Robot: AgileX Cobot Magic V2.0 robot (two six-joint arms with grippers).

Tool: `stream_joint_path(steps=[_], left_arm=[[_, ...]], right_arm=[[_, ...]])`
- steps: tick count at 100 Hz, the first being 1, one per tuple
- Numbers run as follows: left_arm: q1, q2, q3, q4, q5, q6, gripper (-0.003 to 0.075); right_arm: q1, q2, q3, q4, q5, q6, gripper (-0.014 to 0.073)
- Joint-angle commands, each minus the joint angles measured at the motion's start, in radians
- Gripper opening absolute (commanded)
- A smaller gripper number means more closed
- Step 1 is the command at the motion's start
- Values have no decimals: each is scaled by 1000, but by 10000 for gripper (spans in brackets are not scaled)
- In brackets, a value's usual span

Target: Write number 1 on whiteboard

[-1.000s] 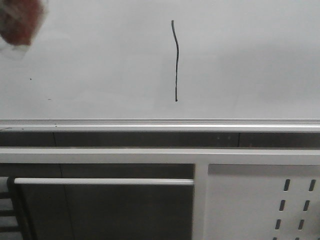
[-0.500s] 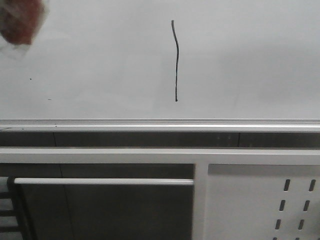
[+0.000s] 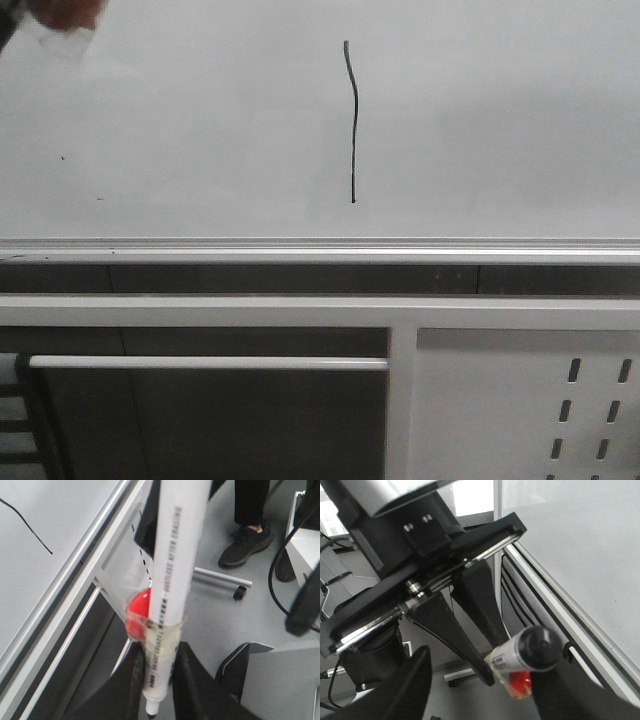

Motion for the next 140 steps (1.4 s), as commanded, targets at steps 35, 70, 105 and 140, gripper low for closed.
stream_joint_path(steps=[35,70,105,140], left_arm=[[3,-48,101,-4,-514,-183,-18],[109,-51,223,-89,-888,-246,-18],[240,71,237,-140,-937,-246,-18],[187,250,237,-194,-1117,-246,-18]], right_arm=[[1,-287,29,6,-89,-9,218],[1,-567,248,88,-275,-9,-69],[1,-626,272,239,-426,-174,-69],[1,-626,272,441,-516,-369,-70]])
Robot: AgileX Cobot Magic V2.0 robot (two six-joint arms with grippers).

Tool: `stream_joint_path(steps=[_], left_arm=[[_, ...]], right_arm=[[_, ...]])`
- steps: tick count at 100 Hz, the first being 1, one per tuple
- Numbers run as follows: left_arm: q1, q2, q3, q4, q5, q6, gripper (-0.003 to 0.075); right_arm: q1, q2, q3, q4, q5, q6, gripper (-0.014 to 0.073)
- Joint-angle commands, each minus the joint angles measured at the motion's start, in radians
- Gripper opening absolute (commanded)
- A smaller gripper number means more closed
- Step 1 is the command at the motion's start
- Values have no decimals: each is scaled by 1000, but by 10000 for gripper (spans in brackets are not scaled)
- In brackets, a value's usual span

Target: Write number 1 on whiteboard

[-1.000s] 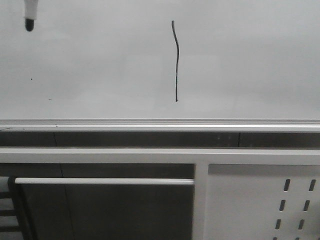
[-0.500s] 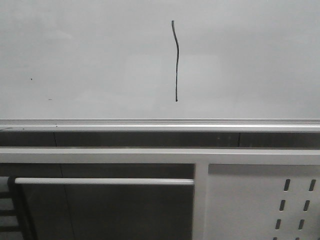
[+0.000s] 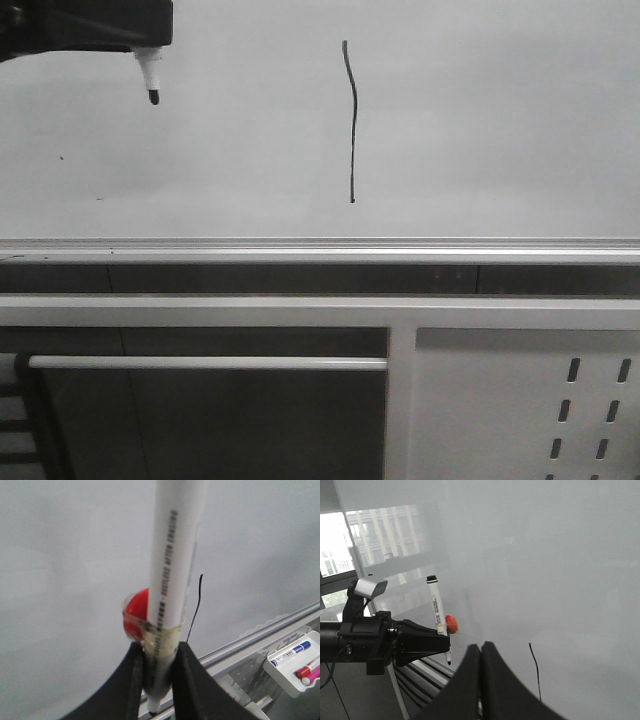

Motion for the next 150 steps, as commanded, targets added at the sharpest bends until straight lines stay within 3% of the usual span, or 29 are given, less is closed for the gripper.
stream_joint_path(steps=[1,88,100,118,150], left_arm=[[-8,15,-28,-16,-130,-9,-18],[-6,170,-32,21,-234,-17,-17],[-6,182,-32,47,-278,-68,-17],[-6,207,-32,211,-313,-184,-17],[-6,283,-32,218,-388,-208,-17]], right_arm=[[-1,6,-24,-4,-3,-29,-70],[-1,6,-24,9,-40,-35,-71],[-1,6,-24,12,-42,-35,-71],[-1,6,-24,14,-42,-35,-71],[-1,6,-24,15,-44,-35,-71]])
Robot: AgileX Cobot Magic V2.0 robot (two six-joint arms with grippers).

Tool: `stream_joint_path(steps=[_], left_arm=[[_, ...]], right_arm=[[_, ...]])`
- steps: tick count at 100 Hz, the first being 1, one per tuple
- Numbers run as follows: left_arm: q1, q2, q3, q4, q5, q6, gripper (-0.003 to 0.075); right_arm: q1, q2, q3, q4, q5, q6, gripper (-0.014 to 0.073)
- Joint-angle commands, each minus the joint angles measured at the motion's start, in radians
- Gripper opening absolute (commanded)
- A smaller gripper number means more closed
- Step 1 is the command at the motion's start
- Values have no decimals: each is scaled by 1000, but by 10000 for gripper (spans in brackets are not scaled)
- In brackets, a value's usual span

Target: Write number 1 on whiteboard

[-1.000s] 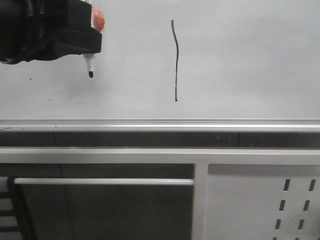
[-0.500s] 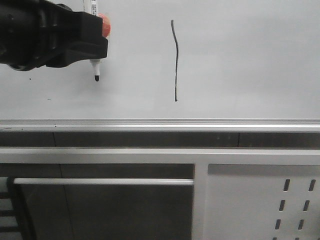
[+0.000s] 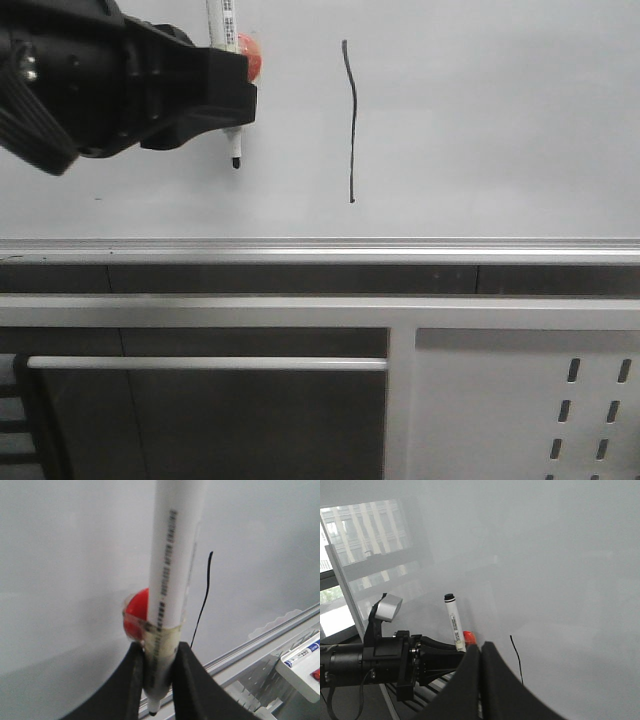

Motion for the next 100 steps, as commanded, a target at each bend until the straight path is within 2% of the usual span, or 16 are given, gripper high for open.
stream_joint_path(steps=[1,43,60,100], left_arm=[[-6,-9,-32,4,-100,-13,-17],[63,9,-32,-26,-138,-39,-17],[63,9,-38,31,-131,-39,-17],[63,9,-42,19,-99,-39,-18]], right_arm=[[-1,6,-24,-30,12,-12,-71],[-1,6,-24,-29,14,-12,-71],[-1,6,-24,-29,14,-12,-71],[-1,6,-24,-15,16,-12,-71]])
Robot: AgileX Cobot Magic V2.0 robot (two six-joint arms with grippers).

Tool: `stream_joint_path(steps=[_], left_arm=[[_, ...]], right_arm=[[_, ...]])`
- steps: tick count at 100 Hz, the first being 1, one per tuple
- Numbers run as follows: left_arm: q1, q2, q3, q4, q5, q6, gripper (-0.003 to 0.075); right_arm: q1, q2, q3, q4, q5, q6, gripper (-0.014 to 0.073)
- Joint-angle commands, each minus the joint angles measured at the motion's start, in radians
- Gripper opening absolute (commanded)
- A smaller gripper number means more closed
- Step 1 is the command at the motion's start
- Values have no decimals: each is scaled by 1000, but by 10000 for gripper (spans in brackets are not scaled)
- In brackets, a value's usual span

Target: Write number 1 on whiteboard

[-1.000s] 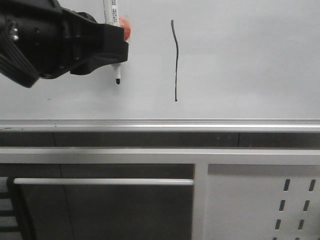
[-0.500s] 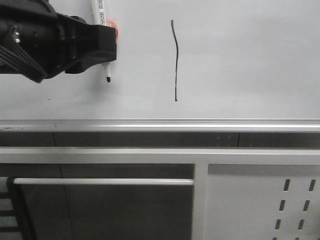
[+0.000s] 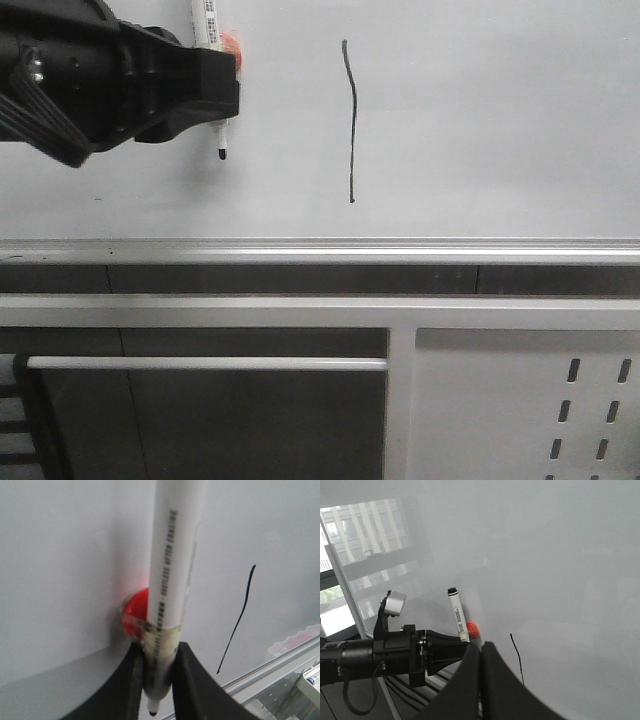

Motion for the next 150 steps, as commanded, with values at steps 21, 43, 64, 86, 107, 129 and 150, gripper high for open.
stream_joint_path(steps=[21,43,64,86,107,129,150], left_arm=[[3,-25,-33,-44,1,-10,-18],[3,-25,-33,-48,-1,-10,-18],[34,-25,-33,-64,-1,-62,-18],[52,-25,-33,-51,-1,-81,-18],[52,-25,-33,-51,-1,-81,-18],[39,-25,-33,-38,-1,-81,-18],[32,-25,-33,-38,-1,-81,-18]], right_arm=[[-1,6,-24,-24,36,-11,-71],[-1,6,-24,-22,43,-11,-71],[-1,6,-24,-18,48,-11,-71],[-1,6,-24,-16,48,-11,-71],[-1,6,-24,-16,48,-11,-71],[-1,6,-24,-16,48,-11,-71],[-1,6,-24,-16,48,-11,-71]])
